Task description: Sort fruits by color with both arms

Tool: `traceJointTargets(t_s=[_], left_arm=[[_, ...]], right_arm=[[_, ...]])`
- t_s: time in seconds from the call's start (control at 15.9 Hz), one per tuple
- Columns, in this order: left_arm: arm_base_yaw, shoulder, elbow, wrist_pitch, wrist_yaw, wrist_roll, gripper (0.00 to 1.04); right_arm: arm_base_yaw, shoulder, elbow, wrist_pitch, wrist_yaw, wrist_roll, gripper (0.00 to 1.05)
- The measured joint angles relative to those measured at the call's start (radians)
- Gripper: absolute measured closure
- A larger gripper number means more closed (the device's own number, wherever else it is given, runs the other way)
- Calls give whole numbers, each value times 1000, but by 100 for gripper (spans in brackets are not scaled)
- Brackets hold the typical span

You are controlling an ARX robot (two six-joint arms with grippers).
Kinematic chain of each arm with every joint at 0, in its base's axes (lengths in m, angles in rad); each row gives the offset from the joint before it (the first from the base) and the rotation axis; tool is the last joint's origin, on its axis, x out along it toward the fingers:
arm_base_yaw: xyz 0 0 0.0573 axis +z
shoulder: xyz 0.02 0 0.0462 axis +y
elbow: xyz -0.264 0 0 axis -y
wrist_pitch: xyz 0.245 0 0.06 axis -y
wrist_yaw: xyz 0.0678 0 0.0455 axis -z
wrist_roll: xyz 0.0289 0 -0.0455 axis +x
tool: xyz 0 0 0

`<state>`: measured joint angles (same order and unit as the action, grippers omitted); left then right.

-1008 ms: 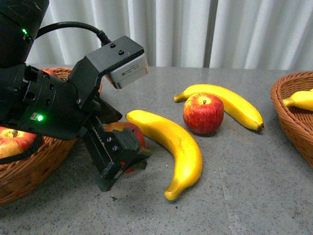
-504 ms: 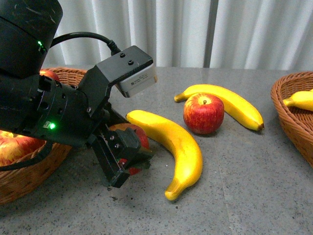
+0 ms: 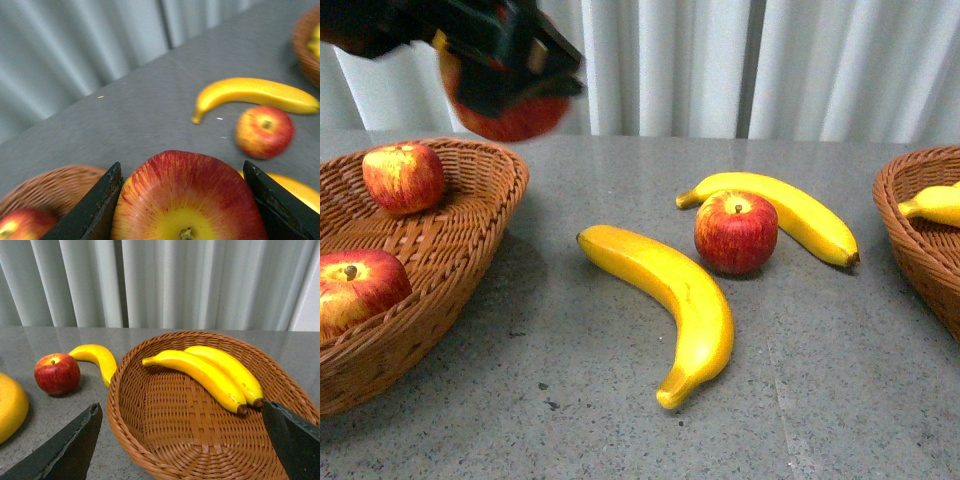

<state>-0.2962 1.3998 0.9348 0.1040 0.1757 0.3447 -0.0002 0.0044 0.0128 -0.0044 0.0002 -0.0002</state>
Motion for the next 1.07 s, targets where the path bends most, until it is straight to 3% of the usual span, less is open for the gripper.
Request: traceJointTargets(t_s=[0.13, 0.25, 0.38, 0.69, 1.01, 1.07], left_arm=[[124, -23, 0, 10, -96, -148, 41], [290, -15, -1, -10, -112, -311, 41], [357, 8, -26, -2, -118, -367, 41], [382, 154, -52, 44, -26, -358, 41], [369, 233, 48, 16, 57, -269, 41], [362, 242, 58, -4, 77, -258, 33]], right_arm=[[0, 0, 0, 0, 0, 0, 6], [0, 0, 0, 0, 0, 0, 6], [0, 0, 0, 0, 0, 0, 6], [0, 0, 0, 0, 0, 0, 6], [0, 0, 0, 0, 0, 0, 6], [0, 0, 0, 0, 0, 0, 6]])
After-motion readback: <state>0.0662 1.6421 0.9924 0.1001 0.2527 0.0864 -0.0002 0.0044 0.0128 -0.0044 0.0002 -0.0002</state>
